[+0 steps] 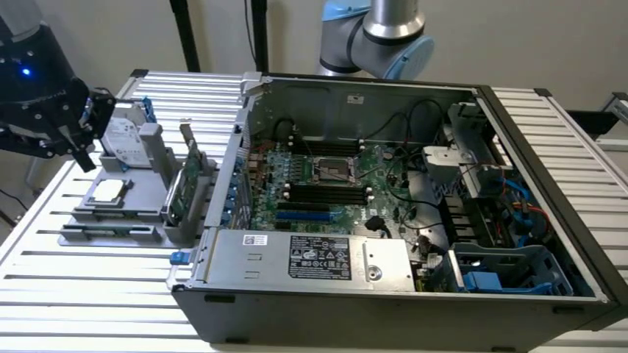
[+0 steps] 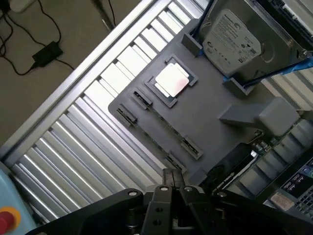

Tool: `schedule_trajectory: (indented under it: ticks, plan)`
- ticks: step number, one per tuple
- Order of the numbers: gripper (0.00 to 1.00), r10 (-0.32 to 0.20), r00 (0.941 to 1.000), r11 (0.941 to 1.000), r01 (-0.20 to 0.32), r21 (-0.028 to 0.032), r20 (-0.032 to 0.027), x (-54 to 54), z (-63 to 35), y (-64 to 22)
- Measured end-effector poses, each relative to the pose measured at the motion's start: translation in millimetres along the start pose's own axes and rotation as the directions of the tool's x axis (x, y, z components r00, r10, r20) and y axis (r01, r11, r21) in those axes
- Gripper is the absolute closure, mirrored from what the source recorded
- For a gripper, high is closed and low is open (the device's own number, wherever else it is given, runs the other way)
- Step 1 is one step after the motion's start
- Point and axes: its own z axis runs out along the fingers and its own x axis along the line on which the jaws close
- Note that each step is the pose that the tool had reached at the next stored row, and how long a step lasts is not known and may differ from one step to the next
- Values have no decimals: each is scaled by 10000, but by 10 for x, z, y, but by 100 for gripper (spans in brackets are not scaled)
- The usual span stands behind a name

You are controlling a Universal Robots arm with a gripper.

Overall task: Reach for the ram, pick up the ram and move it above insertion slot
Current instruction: 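Pick up the ram and move it above insertion slot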

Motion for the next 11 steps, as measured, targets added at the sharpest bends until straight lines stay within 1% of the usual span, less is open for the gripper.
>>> schedule_trajectory:
  ticks: [3, 6, 8, 11]
  plan:
    - [89, -555, 9985, 9985, 555, 0, -23, 0, 0, 0]
    - [89, -1085, 9941, 9941, 1086, -2, -47, 0, 0, 0]
    - [89, -1442, 9895, 9895, 1442, -3, -62, 0, 0, 0]
    - [89, -1989, 9800, 9800, 1989, -7, -86, 0, 0, 0]
